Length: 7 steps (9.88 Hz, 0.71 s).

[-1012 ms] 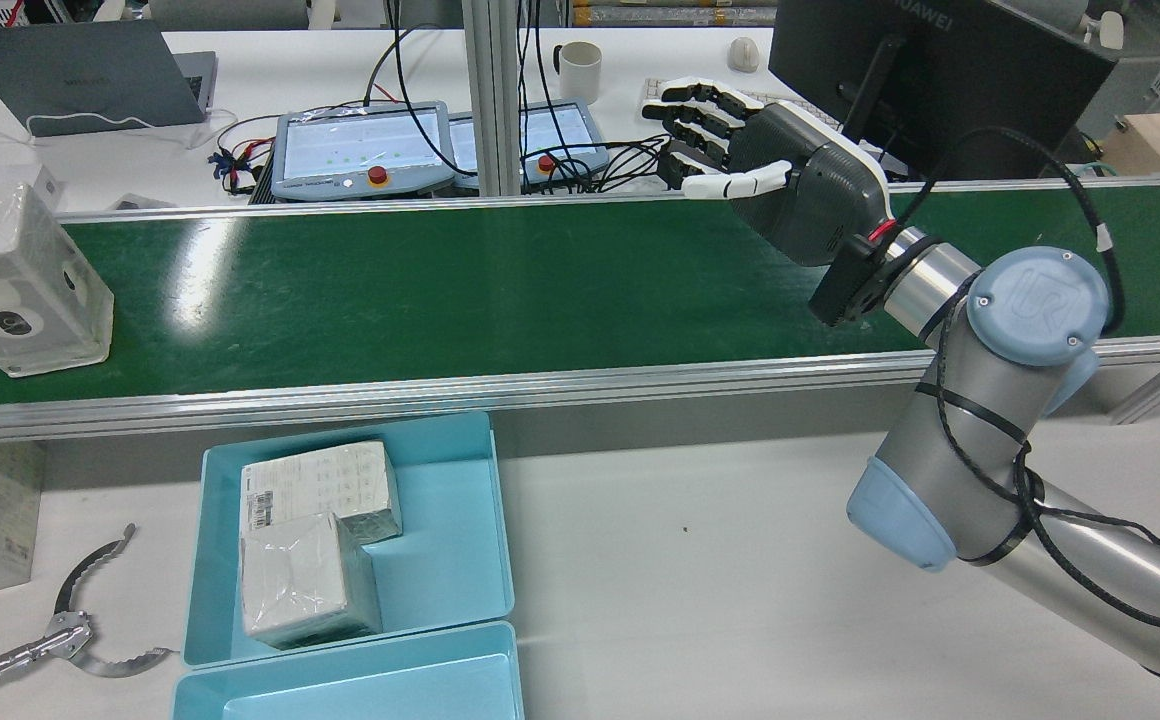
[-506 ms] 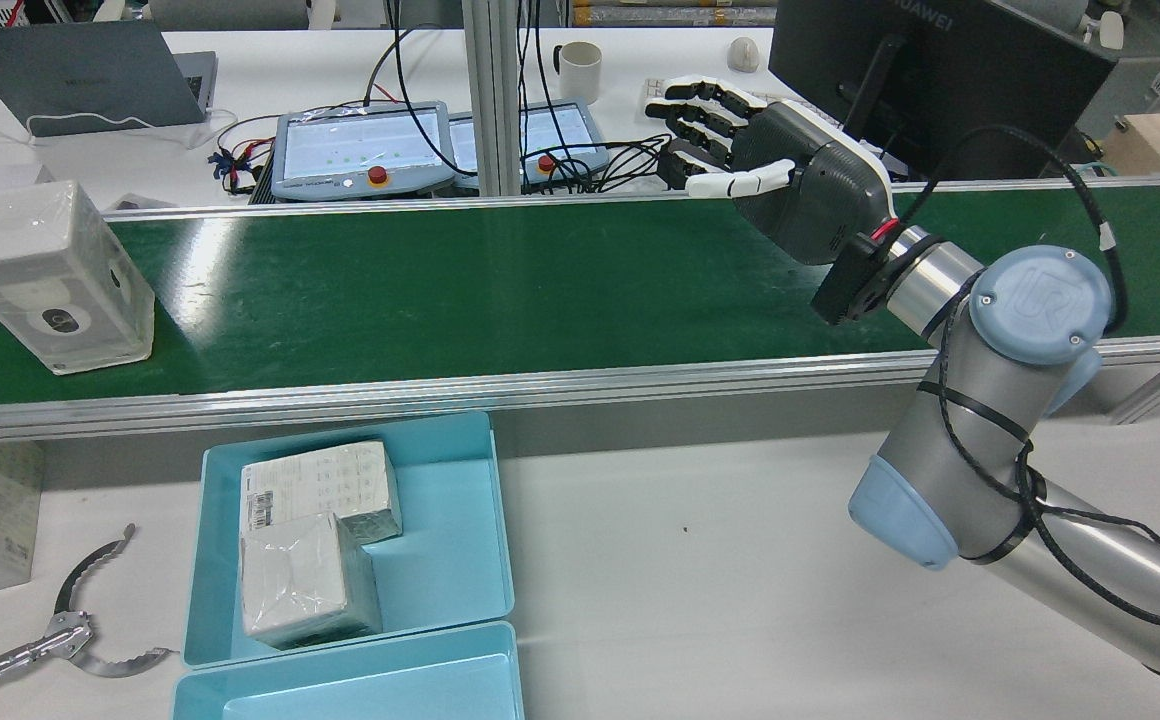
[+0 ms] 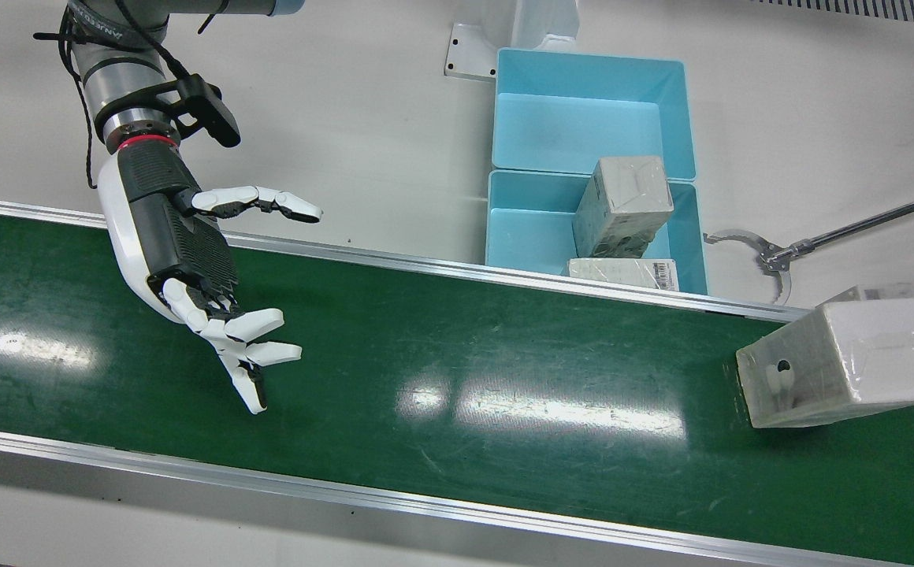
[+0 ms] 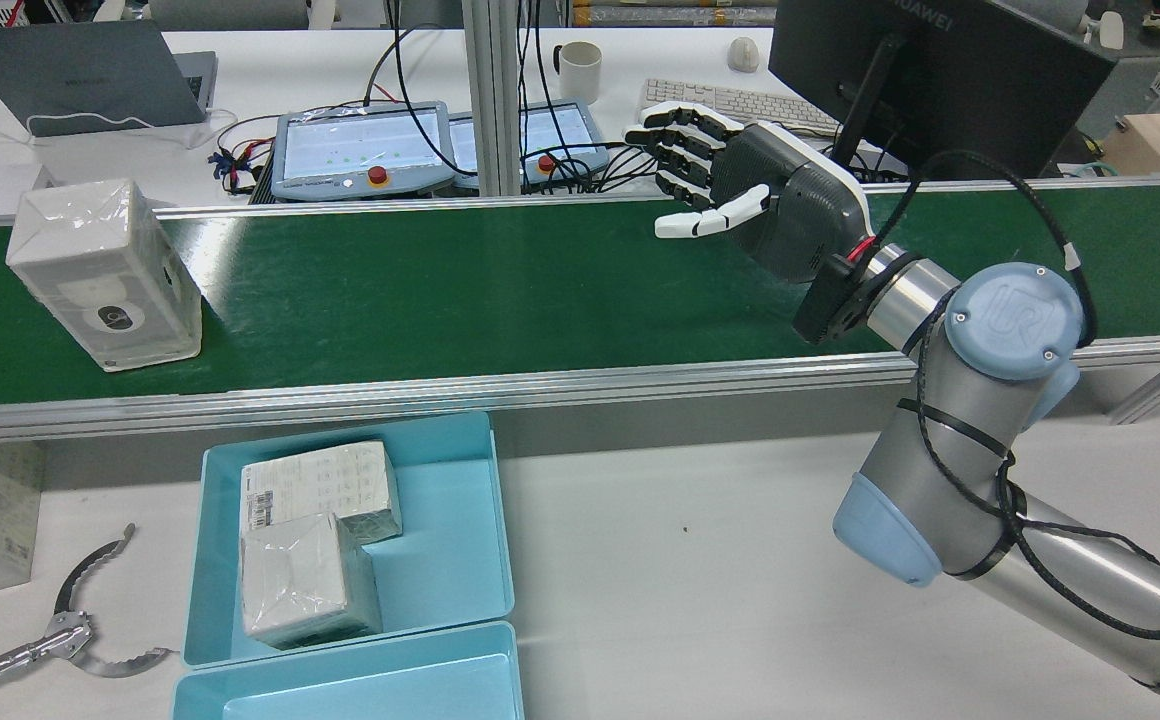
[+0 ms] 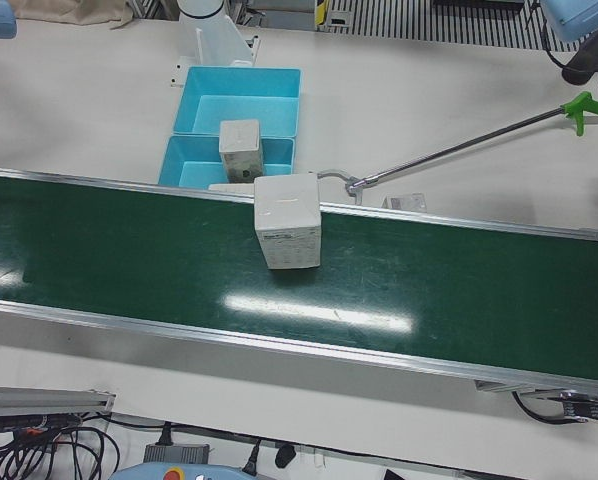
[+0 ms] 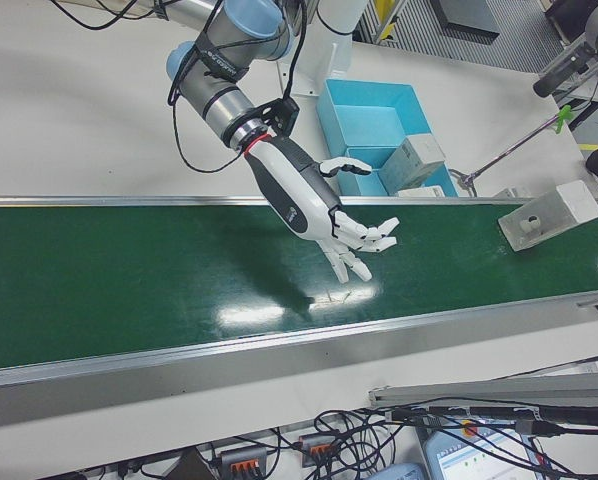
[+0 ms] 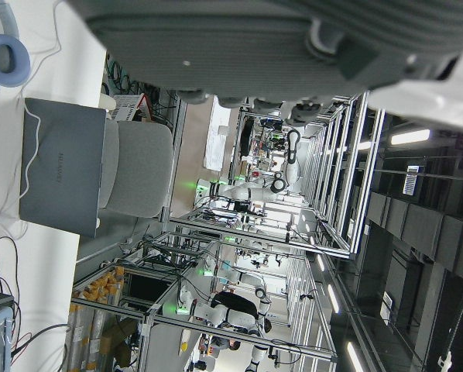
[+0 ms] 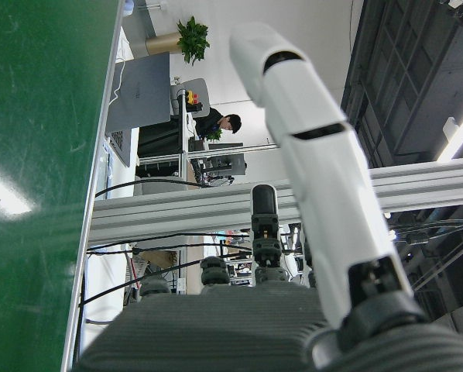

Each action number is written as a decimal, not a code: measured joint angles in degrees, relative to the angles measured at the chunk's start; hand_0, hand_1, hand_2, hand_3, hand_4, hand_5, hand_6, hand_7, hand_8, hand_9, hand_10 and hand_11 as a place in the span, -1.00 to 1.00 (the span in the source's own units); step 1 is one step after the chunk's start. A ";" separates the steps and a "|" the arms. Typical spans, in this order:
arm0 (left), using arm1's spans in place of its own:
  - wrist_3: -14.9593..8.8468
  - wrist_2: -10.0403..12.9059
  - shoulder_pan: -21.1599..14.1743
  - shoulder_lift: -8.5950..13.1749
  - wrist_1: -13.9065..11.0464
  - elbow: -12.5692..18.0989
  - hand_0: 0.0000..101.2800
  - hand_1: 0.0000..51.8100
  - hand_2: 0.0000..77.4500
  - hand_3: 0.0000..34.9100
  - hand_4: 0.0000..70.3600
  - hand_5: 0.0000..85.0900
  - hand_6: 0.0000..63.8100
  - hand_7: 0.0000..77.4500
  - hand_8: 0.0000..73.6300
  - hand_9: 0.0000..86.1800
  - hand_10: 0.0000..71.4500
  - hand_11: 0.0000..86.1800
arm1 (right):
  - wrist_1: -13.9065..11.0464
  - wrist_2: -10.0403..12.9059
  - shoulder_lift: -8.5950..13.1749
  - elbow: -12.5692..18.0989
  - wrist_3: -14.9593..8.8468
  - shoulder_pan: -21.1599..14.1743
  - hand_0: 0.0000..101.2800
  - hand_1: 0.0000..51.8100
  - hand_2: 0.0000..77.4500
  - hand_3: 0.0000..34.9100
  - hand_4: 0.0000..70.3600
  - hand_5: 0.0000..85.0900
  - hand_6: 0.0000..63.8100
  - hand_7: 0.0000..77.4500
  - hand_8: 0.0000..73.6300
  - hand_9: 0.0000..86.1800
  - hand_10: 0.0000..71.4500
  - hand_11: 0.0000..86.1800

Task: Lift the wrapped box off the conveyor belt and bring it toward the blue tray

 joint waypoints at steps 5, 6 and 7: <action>0.00 0.00 0.00 0.00 0.00 0.00 -1.00 -1.00 -0.99 -1.00 -1.00 -0.97 -1.00 -0.99 -1.00 -1.00 -0.98 -1.00 | 0.23 0.09 0.30 -2.10 -1.13 -0.23 -0.07 -0.68 -0.93 0.10 -0.66 -0.24 -0.86 -0.41 -1.00 -0.86 -1.00 -0.96; 0.00 0.00 0.00 0.00 0.00 0.00 -1.00 -1.00 -0.99 -1.00 -1.00 -0.97 -1.00 -1.00 -1.00 -1.00 -0.98 -1.00 | 0.24 0.11 0.63 -2.57 -1.17 -0.24 -0.07 -0.68 -0.93 0.10 -0.66 -0.24 -0.86 -0.41 -1.00 -0.86 -1.00 -0.96; 0.00 0.00 0.00 0.00 0.00 0.00 -1.00 -1.00 -0.99 -1.00 -1.00 -0.97 -1.00 -1.00 -1.00 -1.00 -0.98 -1.00 | 0.25 0.13 0.95 -2.92 -1.20 -0.24 -0.08 -0.62 -0.82 0.06 -0.67 -0.24 -0.86 -0.37 -1.00 -0.86 -1.00 -0.97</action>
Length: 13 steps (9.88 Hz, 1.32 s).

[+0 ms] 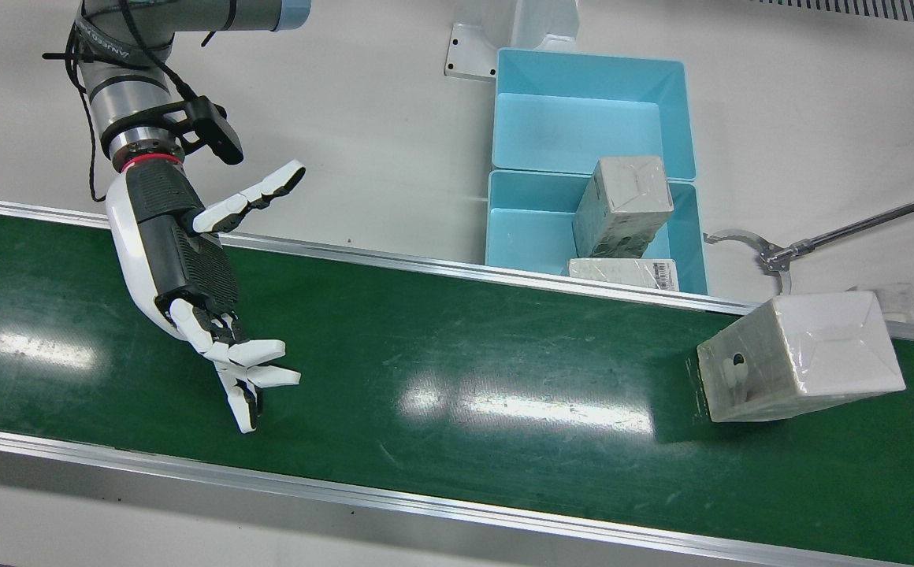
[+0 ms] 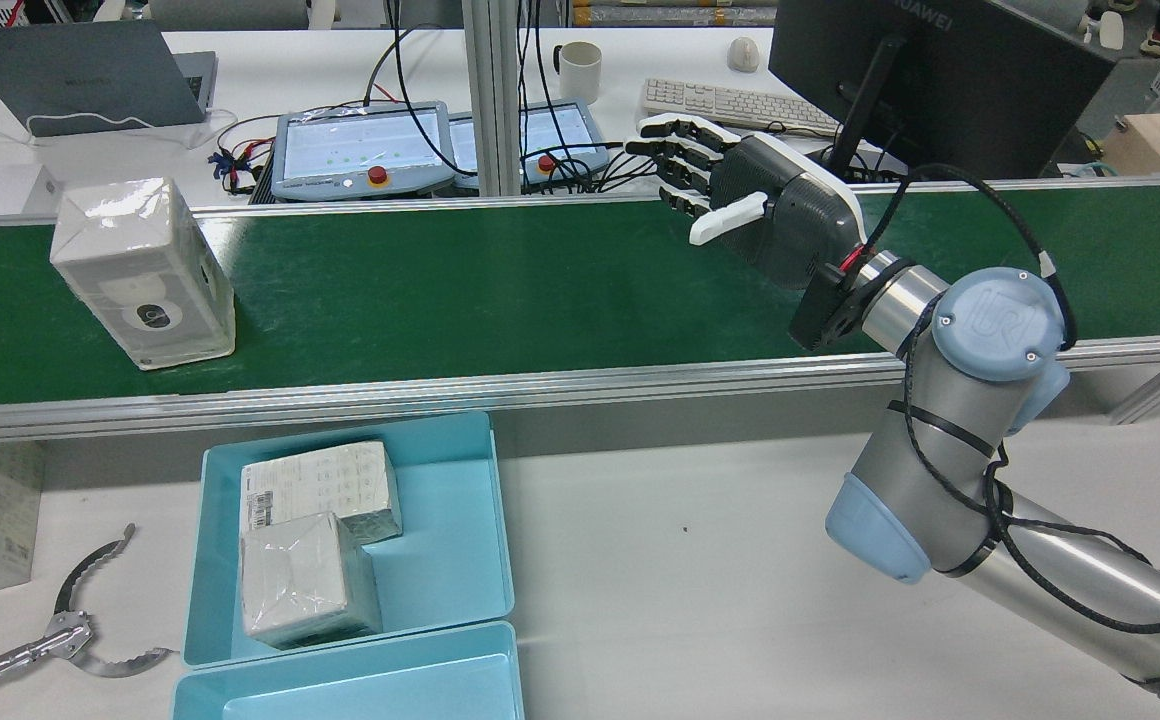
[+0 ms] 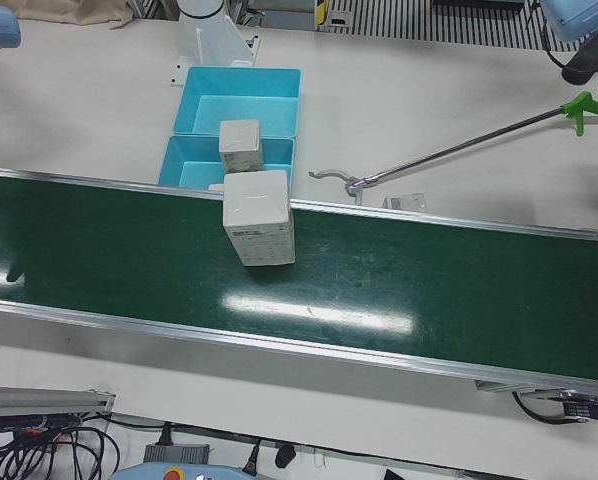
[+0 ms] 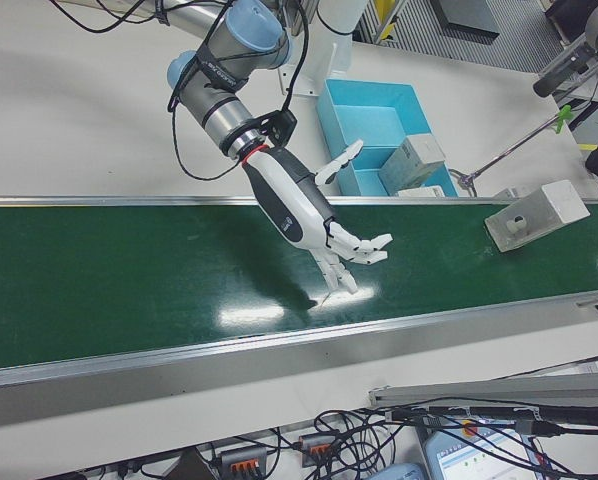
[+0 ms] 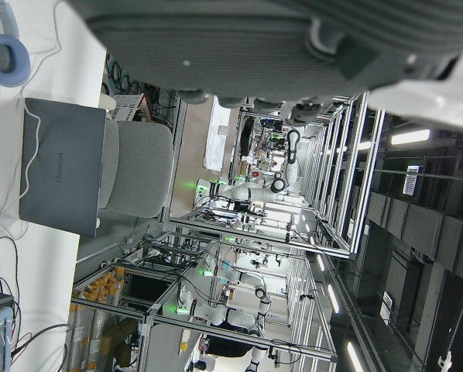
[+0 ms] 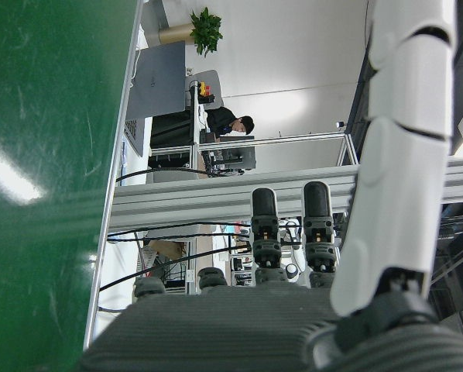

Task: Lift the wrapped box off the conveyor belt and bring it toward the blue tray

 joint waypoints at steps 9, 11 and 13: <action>0.00 0.00 0.00 0.00 0.00 0.00 -1.00 -1.00 -0.99 -1.00 -1.00 -0.97 -1.00 -1.00 -1.00 -1.00 -0.98 -1.00 | 0.00 -0.56 -0.02 0.14 -1.15 0.94 -0.06 -0.43 -0.73 -0.15 -0.69 -0.24 -0.85 -0.42 -1.00 -0.87 -1.00 -0.97; 0.00 0.00 0.00 0.00 0.00 0.00 -1.00 -1.00 -0.99 -1.00 -1.00 -0.97 -1.00 -1.00 -1.00 -1.00 -1.00 -1.00 | 0.00 -2.34 -0.03 0.23 -3.27 2.11 -0.02 -0.28 -0.49 -0.15 -0.71 -0.24 -0.85 -0.39 -1.00 -0.87 -1.00 -0.97; 0.00 0.00 0.00 0.00 0.00 0.00 -1.00 -1.00 -0.97 -1.00 -1.00 -0.97 -1.00 -1.00 -1.00 -1.00 -1.00 -1.00 | 0.01 -3.22 -0.22 0.22 -4.30 2.75 -0.02 -0.33 -0.51 -0.08 -0.80 -0.24 -0.93 -0.39 -1.00 -0.87 -1.00 -0.96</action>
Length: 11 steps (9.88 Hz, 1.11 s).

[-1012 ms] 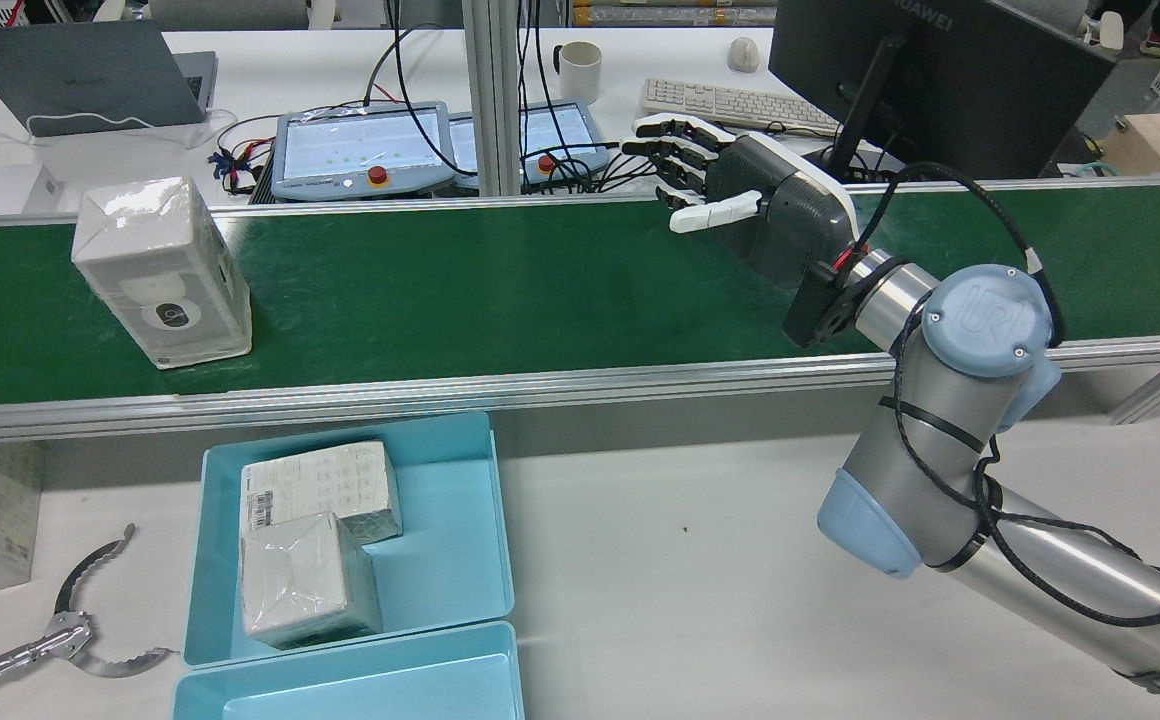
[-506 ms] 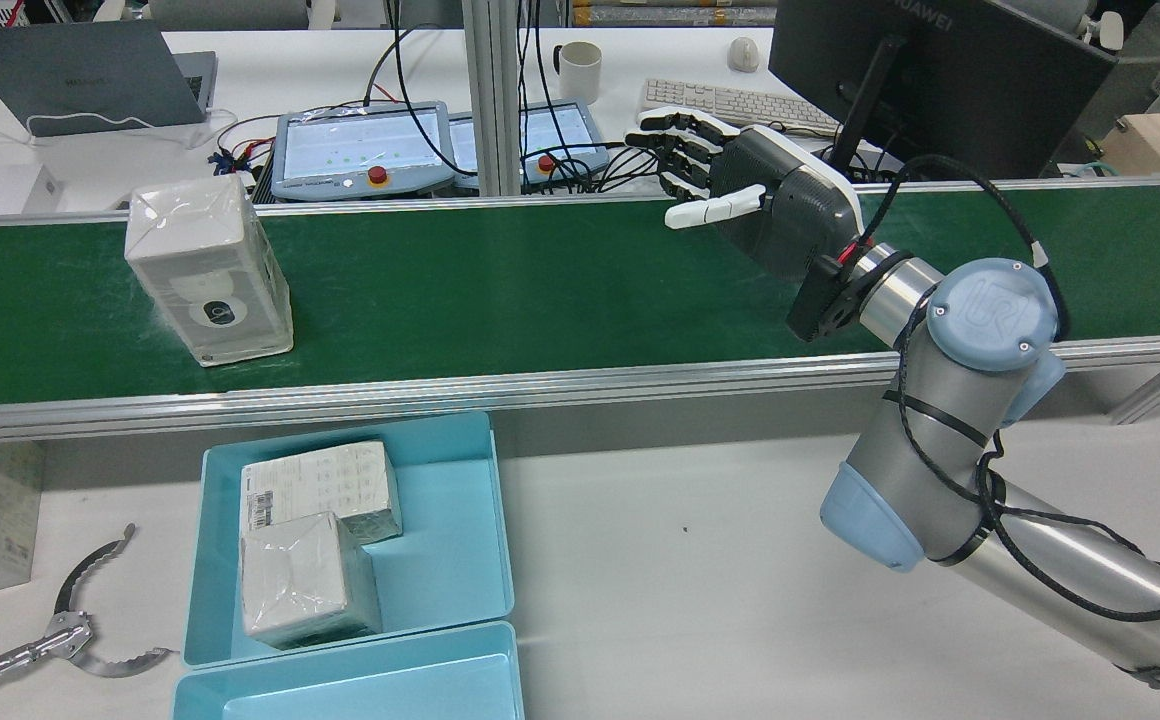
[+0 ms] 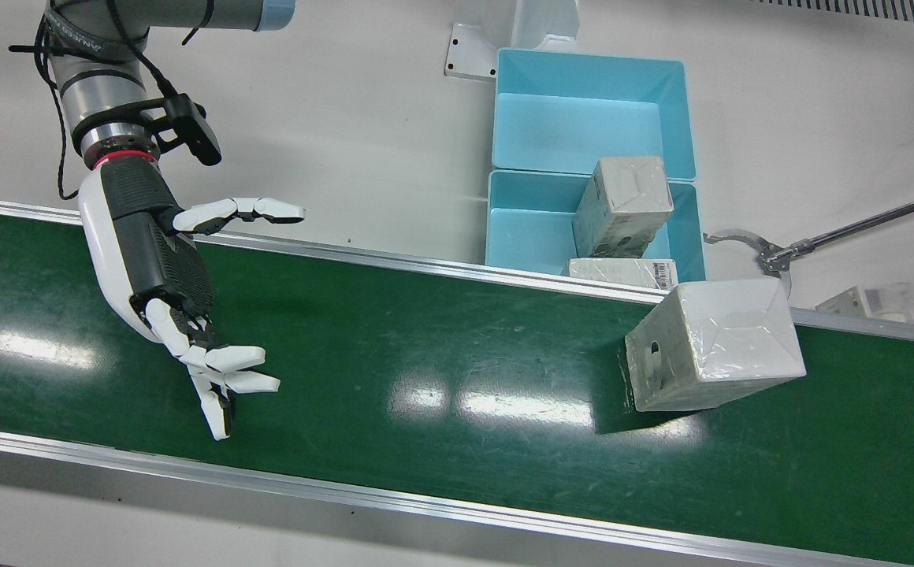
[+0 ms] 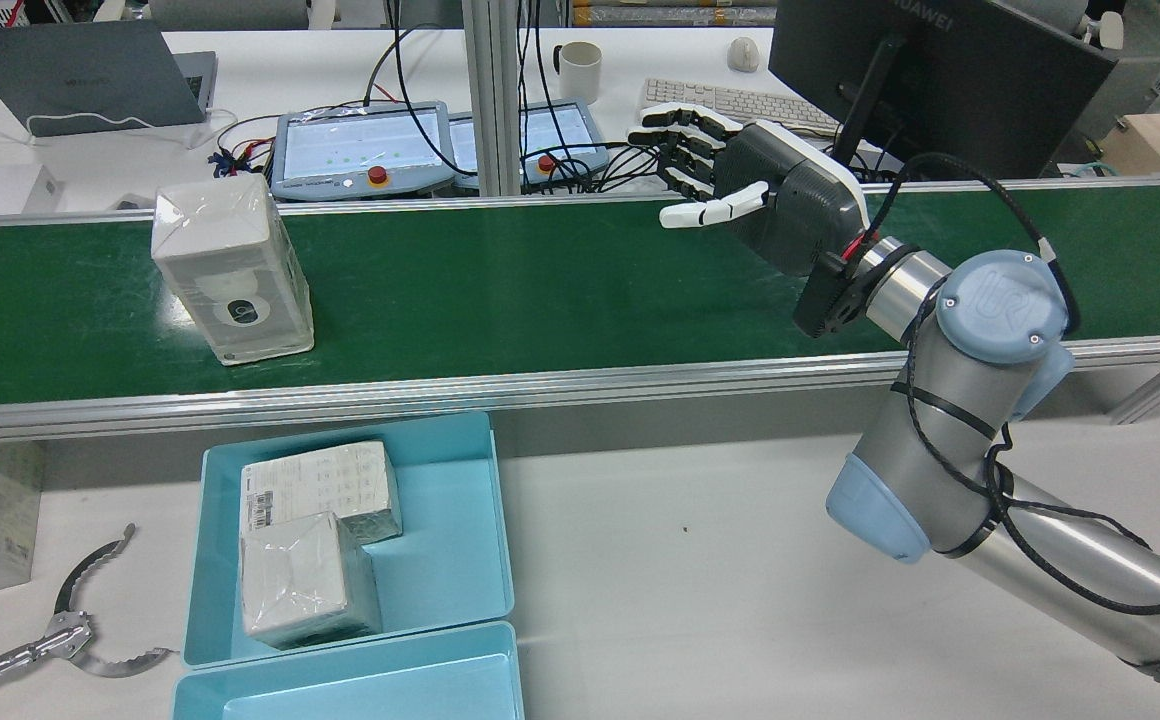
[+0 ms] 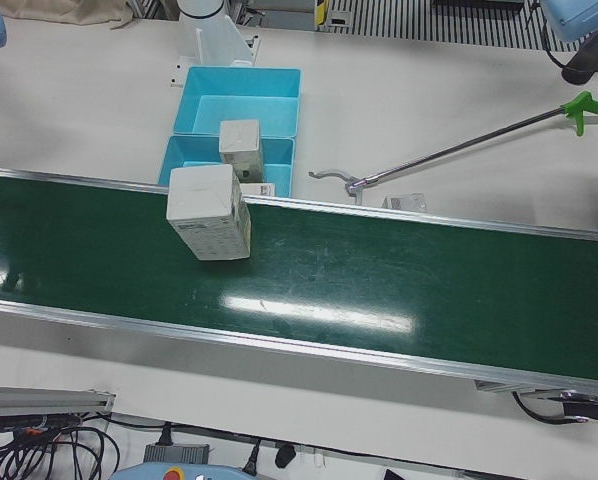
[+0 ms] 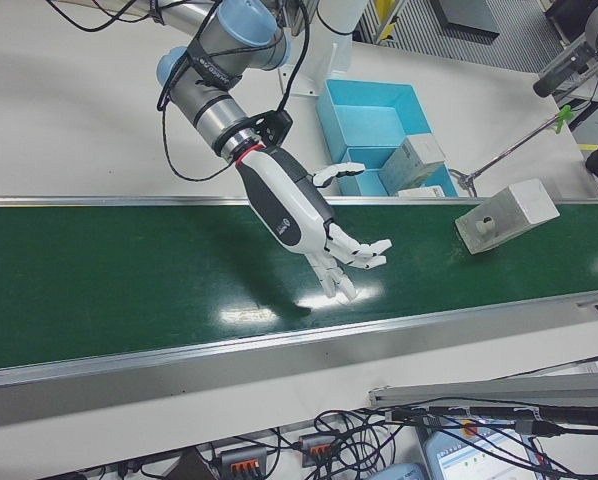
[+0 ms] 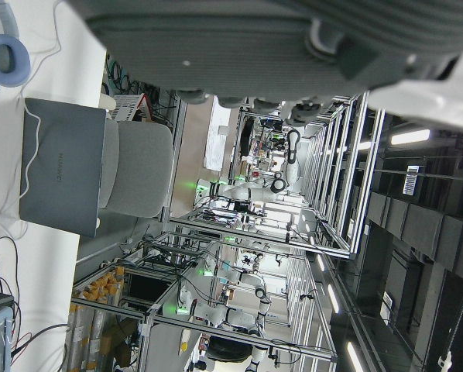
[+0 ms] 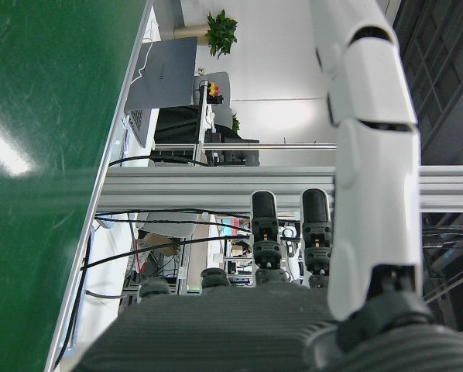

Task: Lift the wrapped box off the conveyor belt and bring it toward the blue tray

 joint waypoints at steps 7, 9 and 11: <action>0.00 0.00 0.00 0.00 0.00 0.00 -1.00 -1.00 -0.99 -1.00 -1.00 -0.97 -1.00 -0.99 -1.00 -1.00 -0.98 -1.00 | 0.00 -0.22 -0.12 -0.18 -0.52 -0.21 -0.04 -0.39 -0.55 -0.03 -0.72 -0.24 -0.88 -0.38 -1.00 -0.86 -1.00 -0.97; 0.00 0.00 0.00 0.00 0.00 0.00 -1.00 -1.00 -0.99 -1.00 -1.00 -0.97 -1.00 -0.99 -1.00 -1.00 -0.98 -1.00 | 0.00 -0.25 -0.28 -0.31 -0.56 -0.43 -0.04 -0.39 -0.58 -0.02 -0.83 -0.24 -0.88 -0.38 -1.00 -0.87 -1.00 -0.97; 0.00 0.00 0.00 0.00 0.00 0.00 -1.00 -1.00 -0.99 -1.00 -1.00 -0.97 -1.00 -1.00 -1.00 -1.00 -0.98 -1.00 | 0.00 -0.24 -0.41 -0.47 -0.57 -0.60 -0.04 -0.47 -0.62 -0.02 -0.75 -0.24 -0.88 -0.41 -1.00 -0.87 -1.00 -0.96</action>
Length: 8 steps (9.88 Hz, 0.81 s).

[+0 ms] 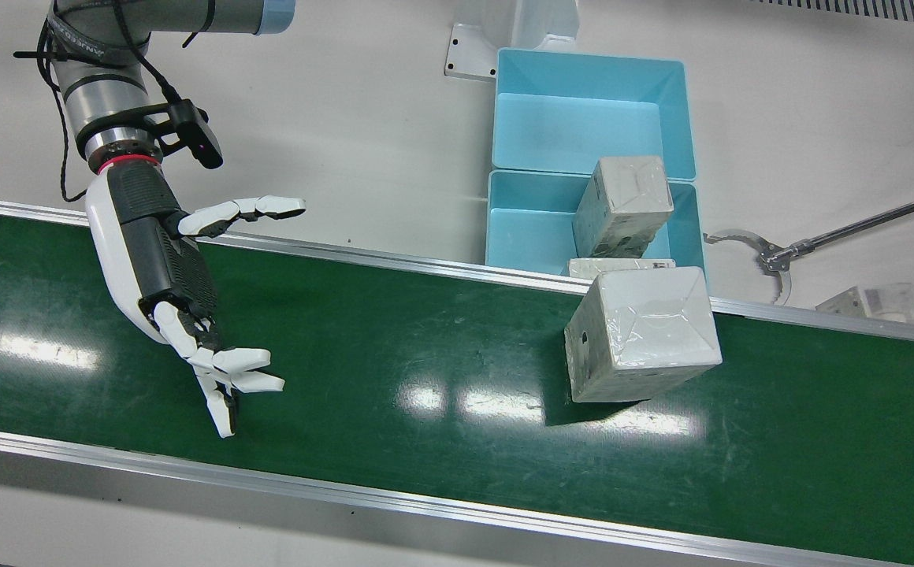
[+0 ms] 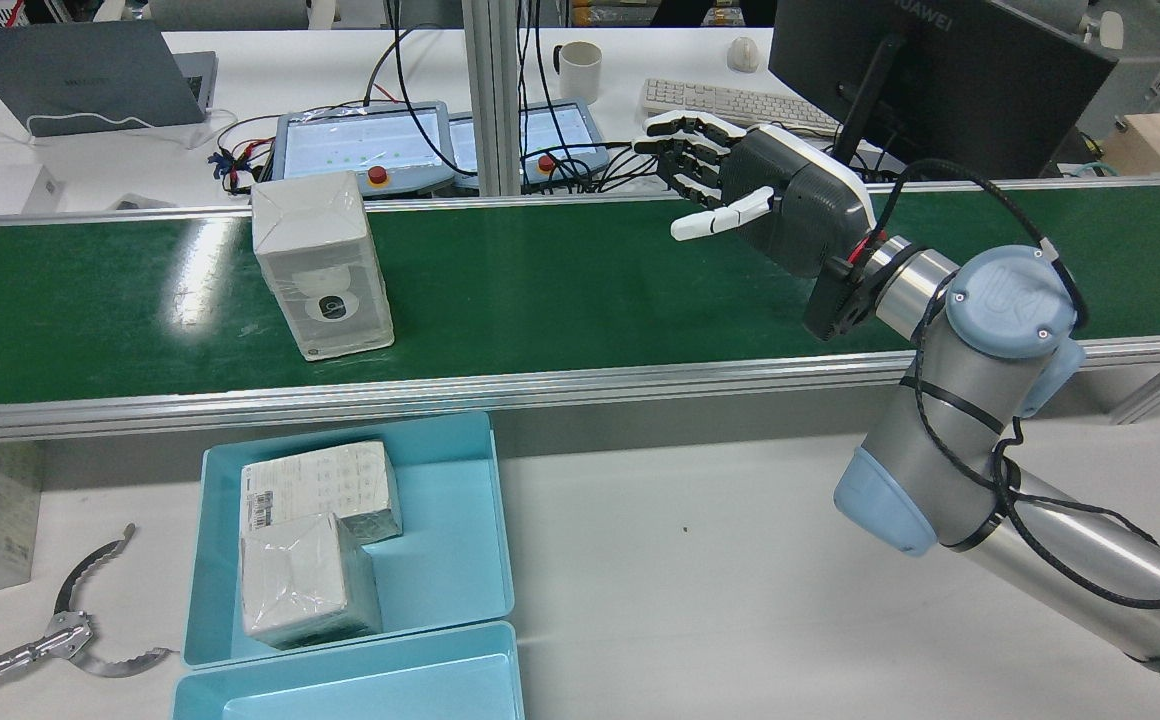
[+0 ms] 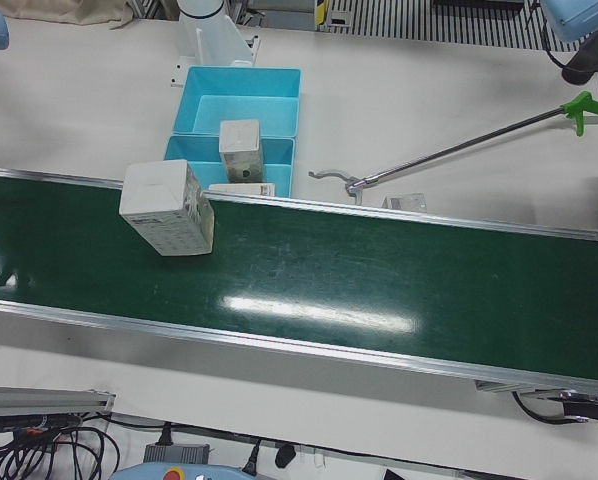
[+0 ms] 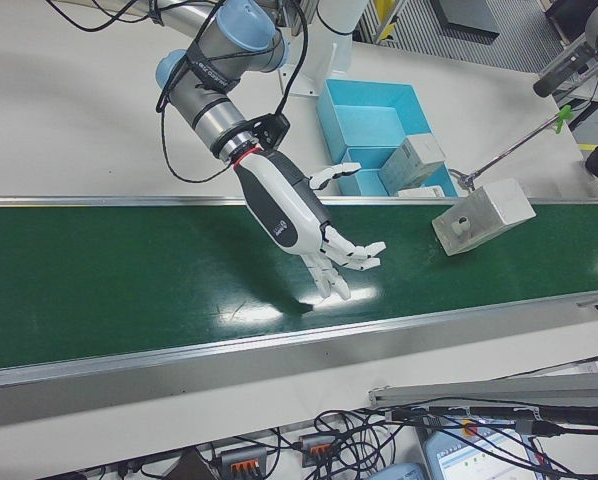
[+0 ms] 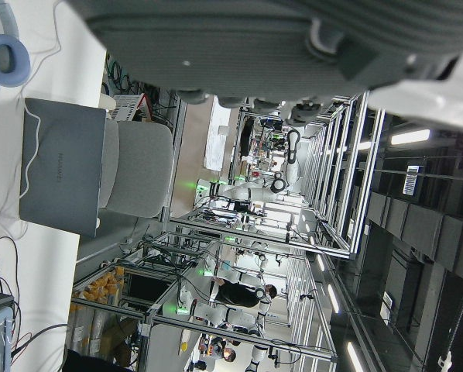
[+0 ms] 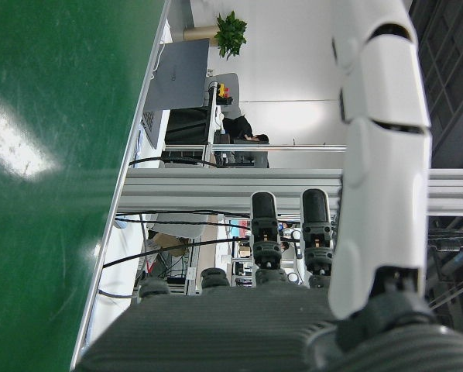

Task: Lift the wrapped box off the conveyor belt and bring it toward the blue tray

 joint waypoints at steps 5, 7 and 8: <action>0.00 0.00 0.00 0.00 0.00 0.00 -1.00 -1.00 -0.99 -1.00 -1.00 -0.97 -1.00 -1.00 -1.00 -1.00 -1.00 -1.00 | 0.02 -0.05 -0.04 0.04 0.08 -0.19 -0.05 -0.43 -0.59 -0.02 -0.75 -0.24 -0.91 -0.41 -1.00 -0.87 -1.00 -0.97; 0.00 0.00 0.00 0.00 0.00 0.00 -1.00 -1.00 -0.99 -1.00 -1.00 -0.97 -1.00 -1.00 -1.00 -1.00 -0.98 -1.00 | 0.02 -0.08 0.05 0.08 0.13 -0.32 -0.05 -0.43 -0.56 -0.01 -0.75 -0.24 -0.91 -0.41 -1.00 -0.87 -1.00 -0.97; 0.00 0.00 0.00 0.00 0.00 0.00 -1.00 -1.00 -0.99 -1.00 -1.00 -0.97 -1.00 -0.99 -1.00 -1.00 -0.98 -1.00 | 0.01 -0.07 0.19 0.07 0.09 -0.48 -0.06 -0.43 -0.56 -0.02 -0.75 -0.27 -0.91 -0.44 -1.00 -0.87 -1.00 -0.97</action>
